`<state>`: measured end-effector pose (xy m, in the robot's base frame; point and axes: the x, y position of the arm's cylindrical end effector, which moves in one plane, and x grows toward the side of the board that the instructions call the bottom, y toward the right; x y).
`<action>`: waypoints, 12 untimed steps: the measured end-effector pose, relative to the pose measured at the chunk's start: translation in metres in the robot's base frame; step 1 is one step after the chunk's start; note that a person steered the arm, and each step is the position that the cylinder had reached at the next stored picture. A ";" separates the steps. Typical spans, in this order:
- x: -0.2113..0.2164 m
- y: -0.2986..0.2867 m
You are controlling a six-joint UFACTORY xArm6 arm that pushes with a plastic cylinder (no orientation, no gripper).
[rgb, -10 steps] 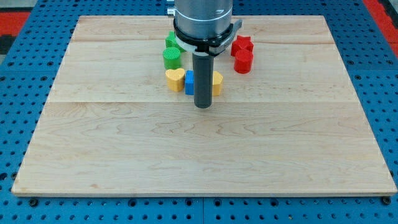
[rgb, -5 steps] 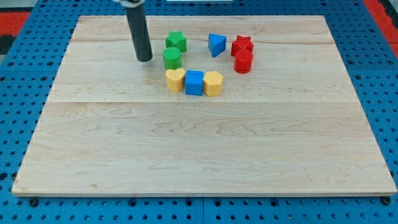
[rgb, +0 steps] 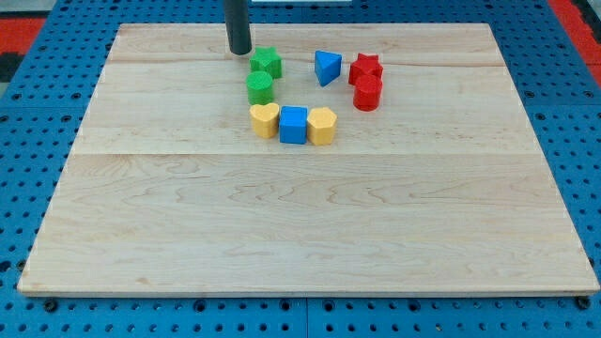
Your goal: Slightly push green star into green circle
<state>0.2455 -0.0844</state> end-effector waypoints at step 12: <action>0.024 0.043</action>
<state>0.2690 -0.0417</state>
